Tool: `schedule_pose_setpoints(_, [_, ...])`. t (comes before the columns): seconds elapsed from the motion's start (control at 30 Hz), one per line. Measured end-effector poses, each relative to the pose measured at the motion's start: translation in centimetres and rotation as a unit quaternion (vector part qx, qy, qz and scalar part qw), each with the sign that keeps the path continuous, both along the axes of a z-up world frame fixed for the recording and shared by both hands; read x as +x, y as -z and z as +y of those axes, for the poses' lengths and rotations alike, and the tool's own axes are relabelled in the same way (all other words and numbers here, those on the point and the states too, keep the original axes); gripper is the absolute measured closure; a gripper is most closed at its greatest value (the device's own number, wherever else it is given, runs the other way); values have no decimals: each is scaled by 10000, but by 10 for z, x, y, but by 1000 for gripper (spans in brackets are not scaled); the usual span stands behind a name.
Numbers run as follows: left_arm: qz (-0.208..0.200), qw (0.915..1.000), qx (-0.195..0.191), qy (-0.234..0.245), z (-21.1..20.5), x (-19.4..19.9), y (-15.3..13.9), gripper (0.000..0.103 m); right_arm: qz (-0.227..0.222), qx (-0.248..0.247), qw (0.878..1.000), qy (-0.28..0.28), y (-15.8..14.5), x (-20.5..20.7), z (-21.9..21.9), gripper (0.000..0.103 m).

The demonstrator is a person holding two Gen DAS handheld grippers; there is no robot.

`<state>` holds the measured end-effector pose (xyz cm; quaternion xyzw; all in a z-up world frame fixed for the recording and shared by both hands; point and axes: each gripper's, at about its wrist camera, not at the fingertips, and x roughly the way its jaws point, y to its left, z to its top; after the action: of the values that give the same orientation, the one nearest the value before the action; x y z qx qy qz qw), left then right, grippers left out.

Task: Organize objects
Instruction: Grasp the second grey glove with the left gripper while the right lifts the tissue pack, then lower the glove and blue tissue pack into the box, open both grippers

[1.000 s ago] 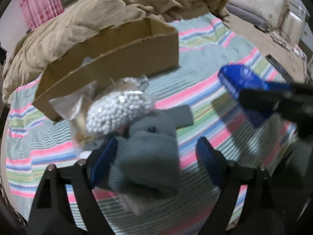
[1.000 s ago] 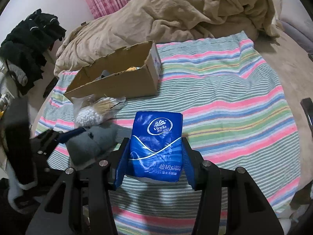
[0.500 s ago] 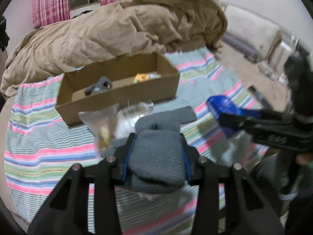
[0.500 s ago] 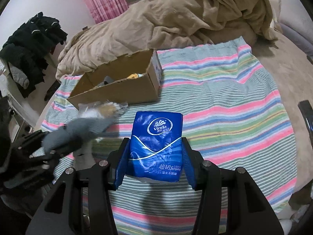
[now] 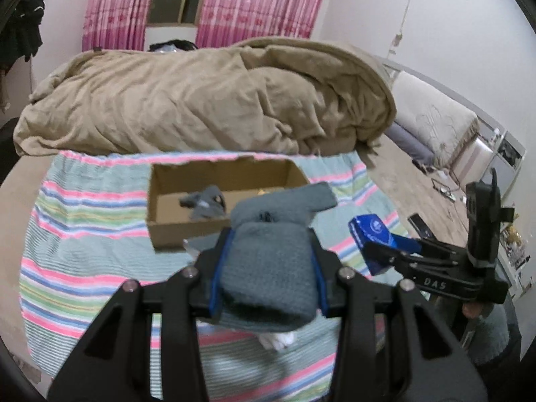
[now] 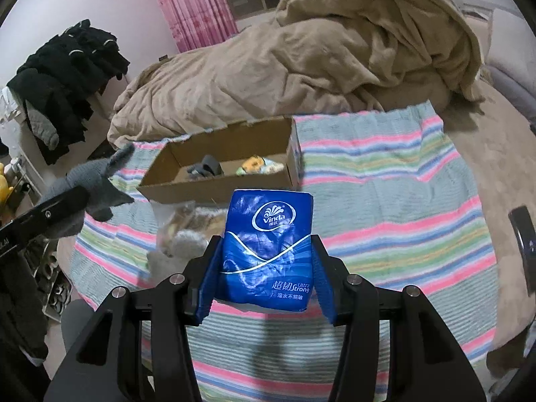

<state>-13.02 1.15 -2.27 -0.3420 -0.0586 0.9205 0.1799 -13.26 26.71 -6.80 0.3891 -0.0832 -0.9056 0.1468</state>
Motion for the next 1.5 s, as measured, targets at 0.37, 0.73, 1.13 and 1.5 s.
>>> schedule_pose_setpoints(0.37, [202,9989,13,-430,-37,-46,-5,60,431,145,9989,-106,-37,-42,-20,50])
schedule_pose_setpoints(0.73, [-202,9978,-32,-633,-53,-131,54,59,244,86,9990,-376,-15,-113,-64,50])
schedule_pose_setpoints(1.13, [-546,9966,47,-619,-56,-172,107,58,-122,391,9974,-597,33,-162,-105,49])
schedule_pose_setpoints(1.5, [-409,9978,97,-506,-53,-156,89,31,-62,358,9982,-474,32,-159,-111,22])
